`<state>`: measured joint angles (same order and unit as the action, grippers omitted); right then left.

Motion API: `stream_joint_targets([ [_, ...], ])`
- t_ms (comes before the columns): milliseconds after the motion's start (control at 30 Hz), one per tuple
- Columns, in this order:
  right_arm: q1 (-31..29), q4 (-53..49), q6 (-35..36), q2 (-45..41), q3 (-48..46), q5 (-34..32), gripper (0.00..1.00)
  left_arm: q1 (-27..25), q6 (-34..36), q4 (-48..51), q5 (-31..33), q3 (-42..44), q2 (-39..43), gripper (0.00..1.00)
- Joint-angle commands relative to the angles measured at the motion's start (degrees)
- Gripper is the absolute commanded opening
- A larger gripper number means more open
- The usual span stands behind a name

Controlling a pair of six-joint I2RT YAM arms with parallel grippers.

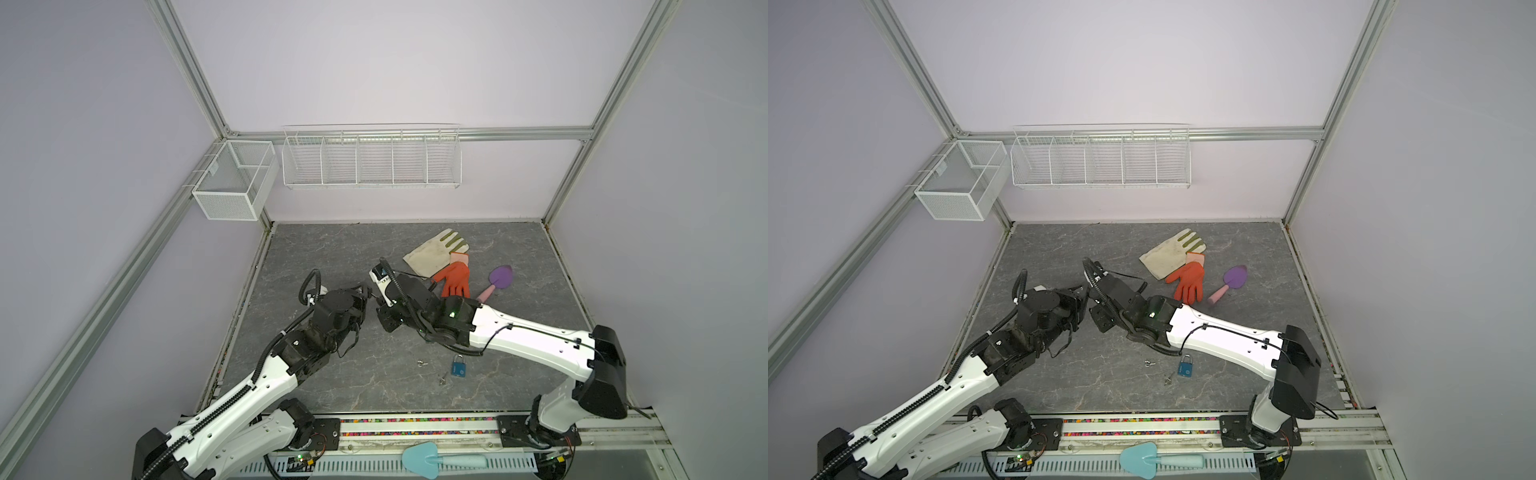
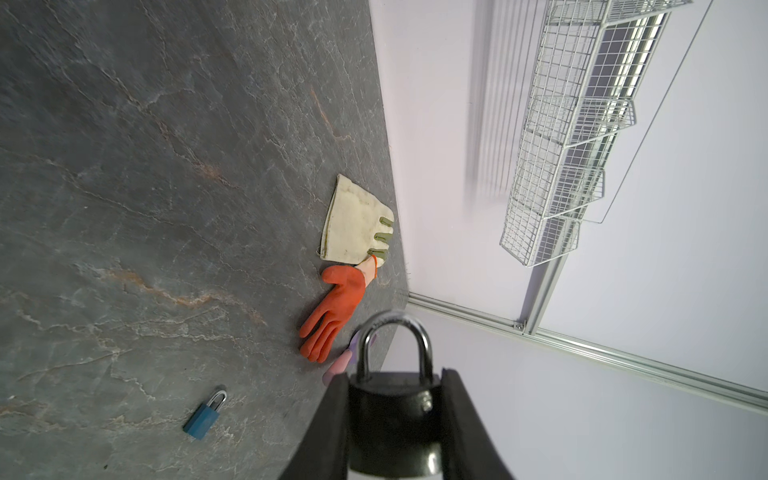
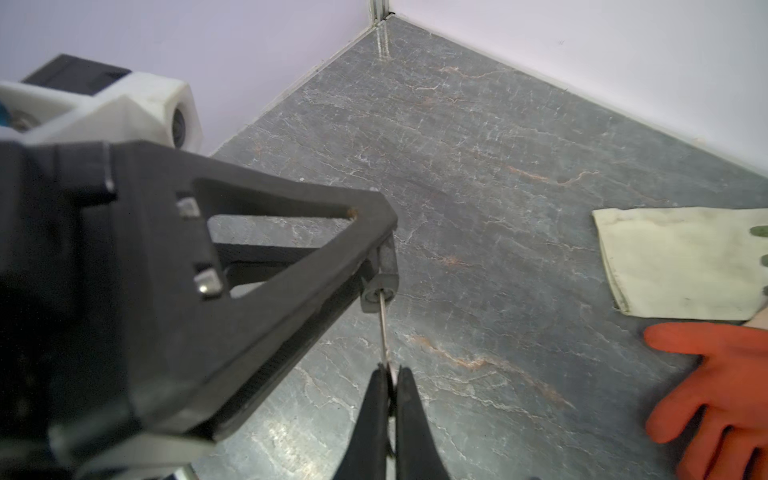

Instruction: Unlock with the key

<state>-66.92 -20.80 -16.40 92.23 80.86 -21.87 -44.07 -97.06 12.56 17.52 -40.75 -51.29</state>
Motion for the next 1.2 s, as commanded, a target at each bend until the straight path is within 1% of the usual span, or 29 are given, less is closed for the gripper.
stream_joint_targets([
  [0,-4.90,14.86,8.05,1.84,1.86,-3.89,0.07,-2.80,1.05,-1.42,-14.64,-0.93,0.68,0.00],
  [100,-5.83,14.90,12.29,2.69,1.82,-9.02,0.07,-2.51,0.94,0.56,-14.09,-1.31,1.42,0.00],
  [167,-5.99,15.10,13.90,2.76,1.47,-10.79,0.07,-1.90,0.36,1.15,-13.78,-1.02,2.15,0.00],
  [300,-6.05,14.21,13.84,1.39,0.94,-9.34,0.07,-0.32,0.88,3.69,-13.20,-1.21,2.92,0.00],
  [367,-6.14,11.98,12.84,1.13,1.25,-10.67,0.07,0.64,0.63,4.20,-13.12,-0.88,3.46,0.00],
  [433,-6.13,11.07,11.53,0.69,0.84,-10.45,0.07,1.14,0.62,4.42,-12.66,-0.77,3.97,0.00],
  [533,-5.86,10.34,6.29,-1.36,-1.07,-5.45,0.07,2.15,0.63,6.33,-12.43,-1.01,4.01,0.00],
  [667,-5.80,5.42,2.37,-1.21,0.55,-2.29,0.07,2.85,0.60,5.62,-11.84,-0.70,3.98,0.00],
  [733,-5.60,4.55,1.20,-1.69,0.22,-1.56,0.07,2.85,1.28,7.22,-10.91,-1.53,3.94,0.00],
  [867,-3.98,2.17,-1.96,-2.21,0.43,2.33,0.07,3.03,1.80,7.82,-9.83,-1.64,4.02,0.00],
  [1000,-3.18,1.70,-2.54,-2.23,1.09,3.82,0.07,3.04,2.52,8.95,-10.13,-2.08,3.34,0.00],
  [1067,-2.62,1.47,-2.93,-2.14,1.68,5.59,0.07,3.05,3.48,9.63,-9.60,-2.43,3.19,0.00],
  [1167,-2.30,-0.15,-3.30,-1.34,3.12,5.01,0.07,3.03,4.42,9.87,-8.99,-2.79,2.91,0.00],
])
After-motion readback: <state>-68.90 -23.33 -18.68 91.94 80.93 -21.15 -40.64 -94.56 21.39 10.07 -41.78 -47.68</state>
